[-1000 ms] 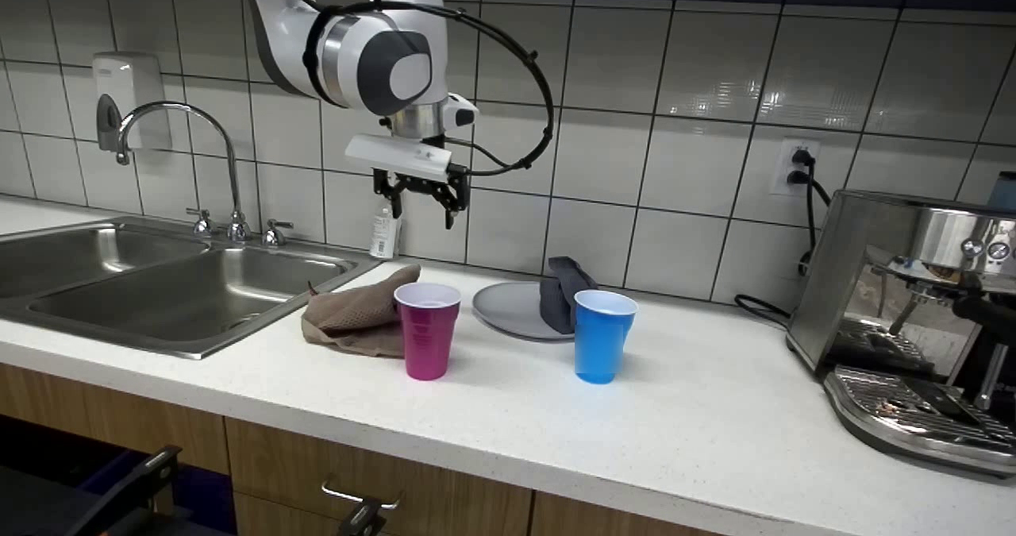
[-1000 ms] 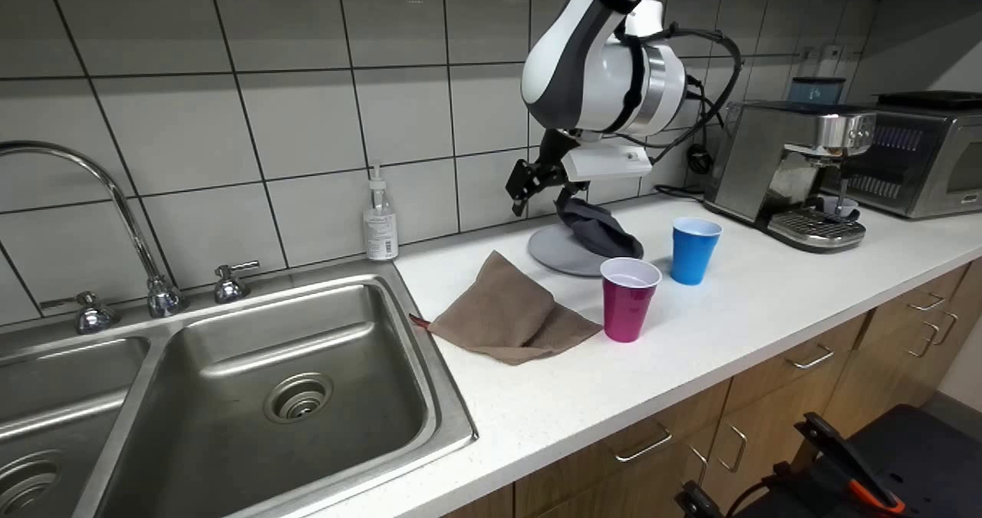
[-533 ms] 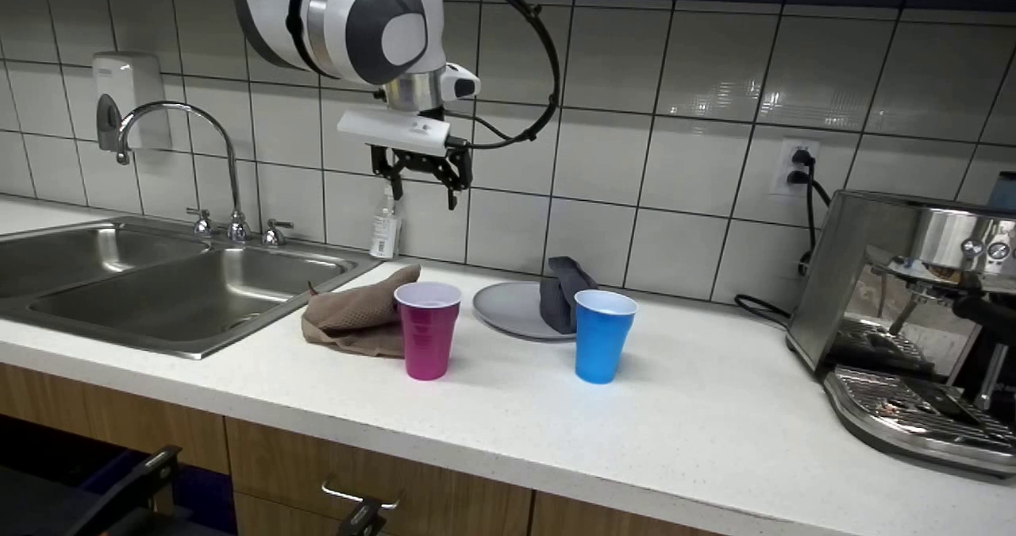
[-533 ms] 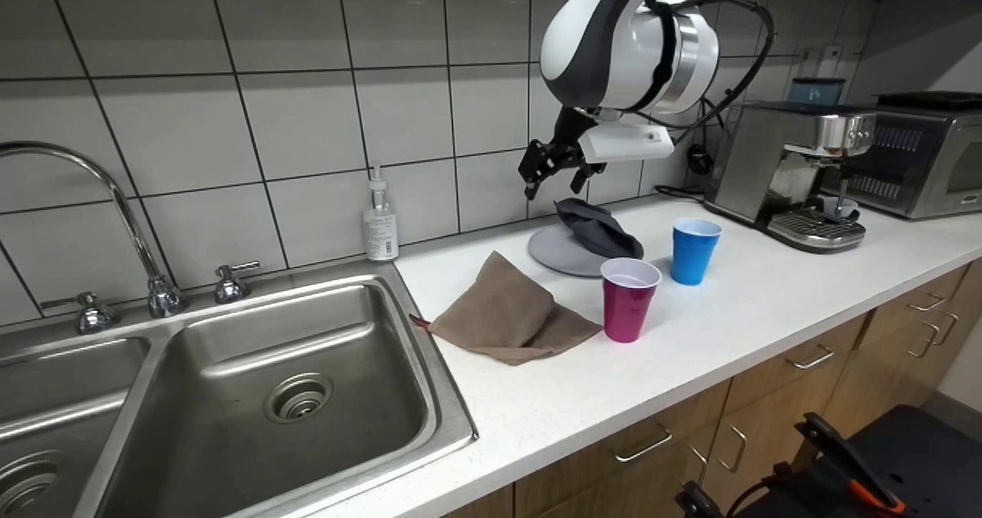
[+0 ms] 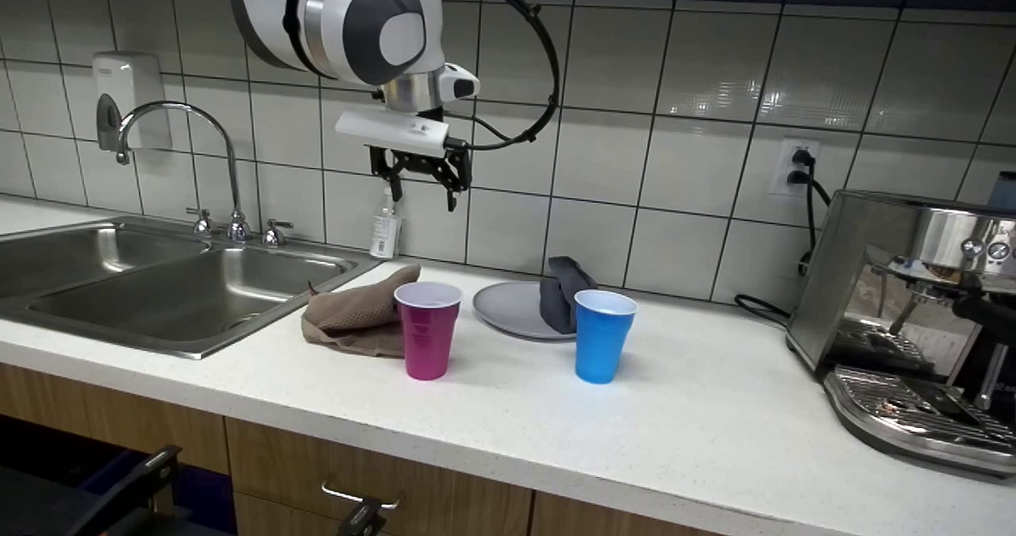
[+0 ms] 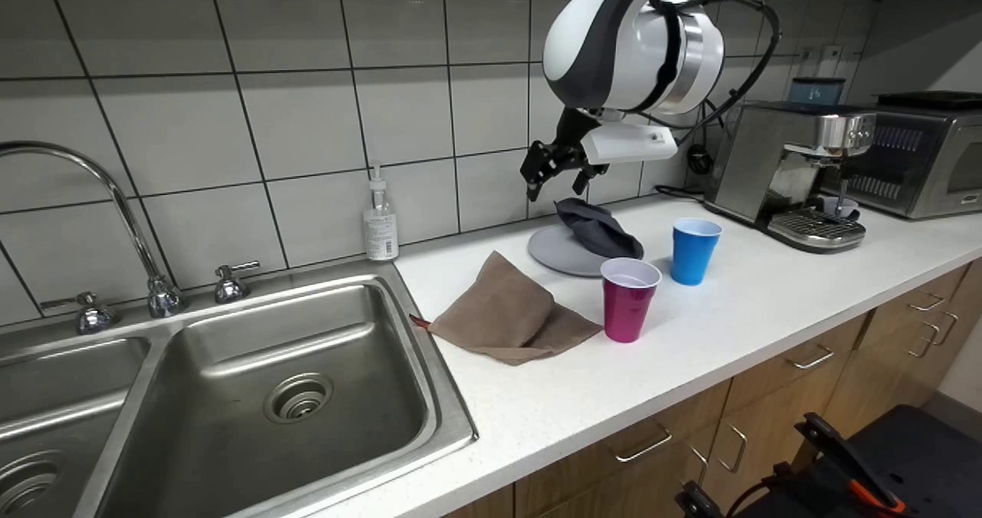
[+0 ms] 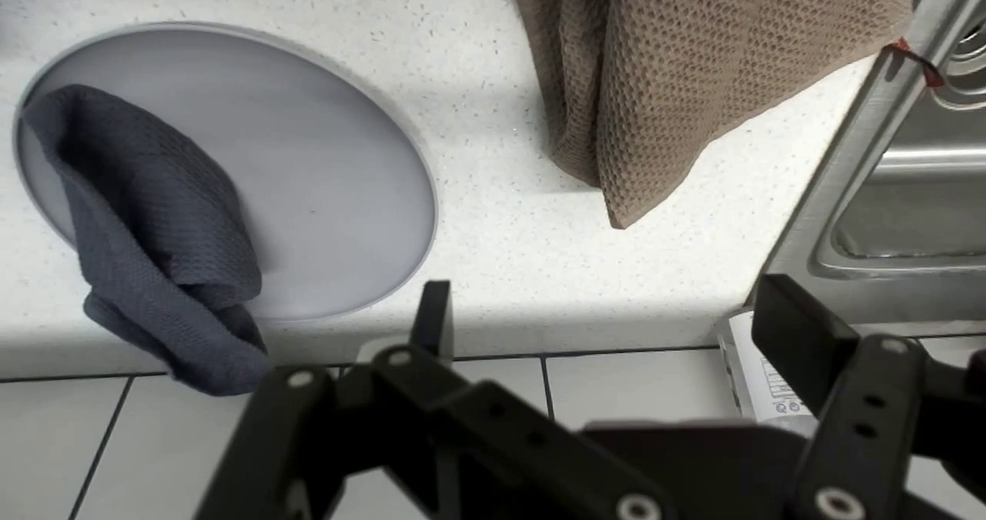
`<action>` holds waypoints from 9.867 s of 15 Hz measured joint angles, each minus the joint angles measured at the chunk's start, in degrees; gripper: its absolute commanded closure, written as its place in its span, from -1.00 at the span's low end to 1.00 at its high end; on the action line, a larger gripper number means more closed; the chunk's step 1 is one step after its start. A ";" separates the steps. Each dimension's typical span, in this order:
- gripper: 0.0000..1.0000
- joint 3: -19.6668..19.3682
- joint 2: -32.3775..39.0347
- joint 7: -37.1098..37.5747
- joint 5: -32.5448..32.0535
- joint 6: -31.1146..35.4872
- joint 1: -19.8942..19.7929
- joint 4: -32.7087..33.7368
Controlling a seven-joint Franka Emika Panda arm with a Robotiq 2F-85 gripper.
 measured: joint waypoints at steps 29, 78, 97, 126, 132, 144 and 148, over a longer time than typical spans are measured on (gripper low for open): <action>-1.00 -36.78 20.47 12.99 -6.77 10.35 25.37 16.05; -1.00 -27.44 47.12 27.60 -12.71 -12.36 7.57 51.44; 1.00 -26.70 51.48 27.61 -12.71 -15.01 5.94 57.63; 0.98 -30.15 42.08 33.47 -12.57 -9.42 2.59 51.43; 0.98 -30.52 42.12 34.58 -12.27 -9.42 0.42 51.49; 0.98 -30.50 46.20 34.87 -10.78 -10.09 -4.99 56.18; 0.98 -30.41 48.76 34.88 -10.40 -11.53 -6.73 59.85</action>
